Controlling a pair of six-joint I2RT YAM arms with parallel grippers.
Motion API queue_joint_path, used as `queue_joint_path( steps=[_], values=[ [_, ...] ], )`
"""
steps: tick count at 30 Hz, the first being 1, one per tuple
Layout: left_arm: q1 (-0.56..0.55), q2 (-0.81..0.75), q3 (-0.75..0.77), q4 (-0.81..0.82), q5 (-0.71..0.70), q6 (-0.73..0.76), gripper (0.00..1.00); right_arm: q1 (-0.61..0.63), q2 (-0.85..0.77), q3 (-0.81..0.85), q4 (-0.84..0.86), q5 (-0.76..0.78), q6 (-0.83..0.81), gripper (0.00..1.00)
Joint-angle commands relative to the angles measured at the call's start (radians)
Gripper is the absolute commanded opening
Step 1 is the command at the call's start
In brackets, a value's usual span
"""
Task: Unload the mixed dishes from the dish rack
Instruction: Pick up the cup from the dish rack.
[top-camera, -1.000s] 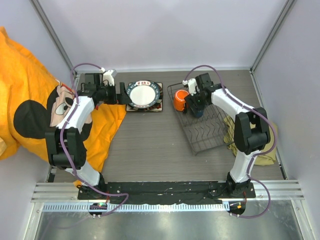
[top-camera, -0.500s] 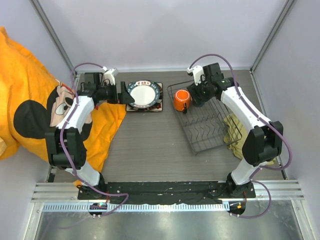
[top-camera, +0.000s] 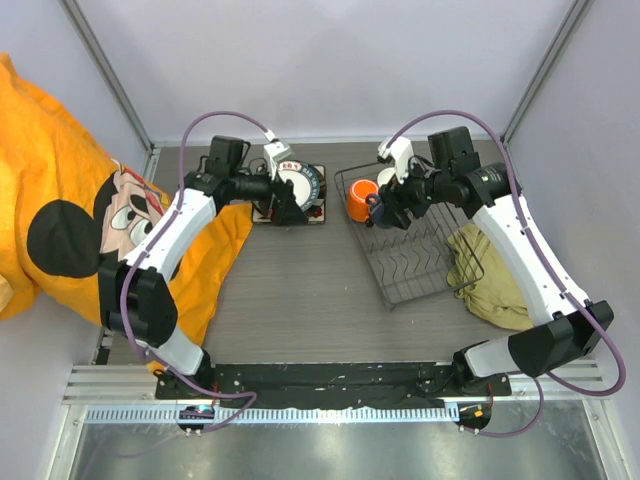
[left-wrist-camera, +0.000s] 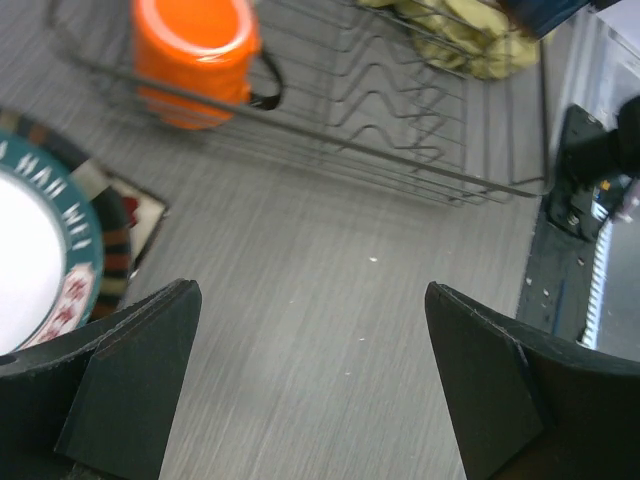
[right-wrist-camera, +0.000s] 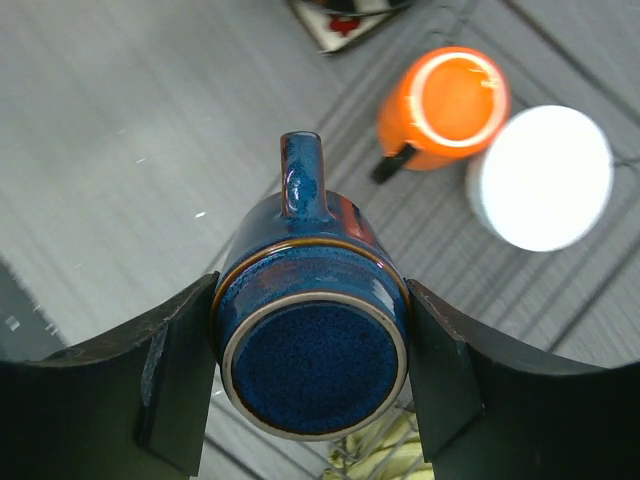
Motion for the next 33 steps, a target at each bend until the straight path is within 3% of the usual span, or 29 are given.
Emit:
queue_joint_path(
  steps=[1,9,14,22,26,33],
  values=[
    [-0.056,-0.057,0.058,-0.076,0.090,0.115,1.00,0.039,-0.031,0.020,-0.062,-0.131,-0.054,0.22],
    [-0.163,-0.149,-0.012,-0.026,0.112,0.188,1.00,0.073,-0.030,0.034,-0.068,-0.303,-0.028,0.22],
    [-0.202,-0.252,-0.135,0.166,0.084,0.094,1.00,0.073,-0.012,0.069,-0.033,-0.429,0.058,0.21],
    [-0.229,-0.309,-0.209,0.363,0.081,-0.046,1.00,0.073,-0.047,0.060,0.210,-0.577,0.271,0.20],
    [-0.231,-0.330,-0.253,0.563,0.055,-0.155,0.99,0.073,-0.051,0.025,0.363,-0.672,0.415,0.20],
    [-0.234,-0.347,-0.318,0.784,0.043,-0.351,0.95,0.073,-0.056,-0.040,0.507,-0.714,0.530,0.14]
  ],
)
